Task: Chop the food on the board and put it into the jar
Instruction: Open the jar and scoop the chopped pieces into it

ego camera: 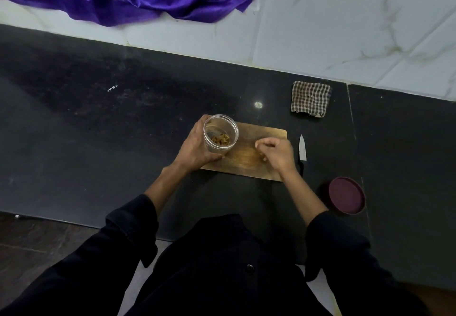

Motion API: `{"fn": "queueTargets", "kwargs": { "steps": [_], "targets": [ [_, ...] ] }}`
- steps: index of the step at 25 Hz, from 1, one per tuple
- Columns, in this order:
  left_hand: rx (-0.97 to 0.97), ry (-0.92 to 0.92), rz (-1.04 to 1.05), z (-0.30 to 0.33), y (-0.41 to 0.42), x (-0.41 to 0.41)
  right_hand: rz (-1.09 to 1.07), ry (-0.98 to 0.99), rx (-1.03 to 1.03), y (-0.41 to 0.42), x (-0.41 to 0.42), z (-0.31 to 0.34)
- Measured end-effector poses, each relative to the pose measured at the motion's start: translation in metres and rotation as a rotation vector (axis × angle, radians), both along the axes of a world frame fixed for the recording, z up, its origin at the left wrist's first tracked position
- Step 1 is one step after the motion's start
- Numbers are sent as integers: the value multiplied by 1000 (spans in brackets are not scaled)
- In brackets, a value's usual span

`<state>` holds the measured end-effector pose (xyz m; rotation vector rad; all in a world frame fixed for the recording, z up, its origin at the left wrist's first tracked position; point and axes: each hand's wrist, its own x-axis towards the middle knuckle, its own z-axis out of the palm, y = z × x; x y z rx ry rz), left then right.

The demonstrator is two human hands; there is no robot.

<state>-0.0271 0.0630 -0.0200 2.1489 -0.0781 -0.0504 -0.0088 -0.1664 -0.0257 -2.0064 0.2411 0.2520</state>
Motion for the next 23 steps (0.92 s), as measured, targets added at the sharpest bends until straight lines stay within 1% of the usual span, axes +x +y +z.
{"fn": "queueTargets", "kwargs": {
  "steps": [2, 4, 6, 8, 10, 12, 14, 18, 21, 23],
  "targets": [
    [-2, 1, -2, 0, 0, 0, -77, -16, 145, -3, 7, 18],
    [-1, -3, -1, 0, -1, -1, -49, -64, 229, 7, 11, 35],
    [4, -7, 4, 1, -2, -2, 29, -110, 255, 29, 13, 47],
    [-6, -3, 6, 2, -2, -2, 143, -170, 194, 53, 15, 53],
    [-20, -9, -3, 2, -3, -3, 227, -219, 77, 68, 16, 52],
    [-19, -9, -4, 2, -2, -3, 224, -259, -13, 72, 15, 51],
    [-12, -4, 0, 0, -1, -3, 187, -295, -50, 68, 15, 49],
    [9, -38, -31, 4, -4, -4, 175, -289, -89, 58, 7, 48],
    [-8, -56, -75, 15, -16, -8, 163, -300, -26, 42, -6, 50],
    [-18, -39, -126, 18, -29, -7, 95, -290, 20, 23, -16, 52]
  ]
}}
